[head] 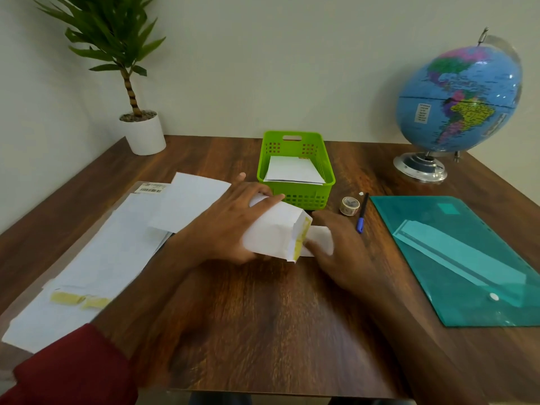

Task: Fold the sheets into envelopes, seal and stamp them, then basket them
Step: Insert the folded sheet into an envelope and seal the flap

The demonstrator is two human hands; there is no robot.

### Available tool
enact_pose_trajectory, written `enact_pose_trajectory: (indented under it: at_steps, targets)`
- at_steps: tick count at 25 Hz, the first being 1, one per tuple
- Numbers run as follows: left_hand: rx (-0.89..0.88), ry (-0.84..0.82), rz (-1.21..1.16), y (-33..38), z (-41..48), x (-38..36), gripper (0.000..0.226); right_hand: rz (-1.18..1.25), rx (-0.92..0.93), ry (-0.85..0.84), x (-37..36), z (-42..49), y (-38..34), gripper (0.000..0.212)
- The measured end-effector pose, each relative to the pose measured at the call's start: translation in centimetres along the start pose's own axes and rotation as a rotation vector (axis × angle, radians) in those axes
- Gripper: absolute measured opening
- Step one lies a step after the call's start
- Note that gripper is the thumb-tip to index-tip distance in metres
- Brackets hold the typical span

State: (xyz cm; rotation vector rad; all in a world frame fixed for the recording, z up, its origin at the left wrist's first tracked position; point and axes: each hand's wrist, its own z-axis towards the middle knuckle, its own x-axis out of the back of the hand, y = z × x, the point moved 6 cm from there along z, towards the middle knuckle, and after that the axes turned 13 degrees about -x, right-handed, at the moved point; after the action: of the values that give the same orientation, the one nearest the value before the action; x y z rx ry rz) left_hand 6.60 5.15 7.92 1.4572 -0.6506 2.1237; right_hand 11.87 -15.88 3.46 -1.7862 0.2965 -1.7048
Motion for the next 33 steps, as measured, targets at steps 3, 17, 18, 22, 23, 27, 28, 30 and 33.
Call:
enact_pose_trajectory:
  at_steps: [3,17,18,22,23,27,28,30,33]
  targets:
    - [0.019,-0.007,-0.019,-0.8,-0.6,0.2,0.108,-0.231,0.006,-0.139,-1.5,-0.5,-0.5,0.071]
    - [0.240,0.099,0.004,-4.1,-3.5,-0.9,0.123,-0.004,-0.099,0.030,1.4,-1.5,-0.7,0.049]
    - [0.247,0.104,0.006,-4.1,-3.5,-0.9,0.123,0.080,-0.115,0.074,2.0,-1.6,-0.6,0.045]
    - [0.274,0.111,-0.004,-4.4,-3.9,-1.0,0.124,0.240,-0.056,0.353,3.8,-2.4,-0.8,0.037]
    - [0.281,0.108,-0.009,-4.5,-4.0,-1.1,0.123,0.277,-0.015,0.421,4.1,-2.8,-1.0,0.036]
    - [0.303,0.099,-0.028,-4.6,-4.1,-1.3,0.122,0.347,0.069,0.535,4.6,-3.8,-1.6,0.041]
    - [0.291,0.090,-0.036,-4.5,-4.1,-1.4,0.122,0.322,0.066,0.514,4.3,-3.6,-1.5,0.038]
    - [0.257,0.072,-0.059,-4.1,-3.7,-1.7,0.123,0.221,0.036,0.460,3.4,-2.9,-1.1,0.037]
    - [0.198,0.062,-0.070,-3.1,-3.1,-2.0,0.122,0.129,0.022,0.415,2.4,-2.1,-0.7,0.038]
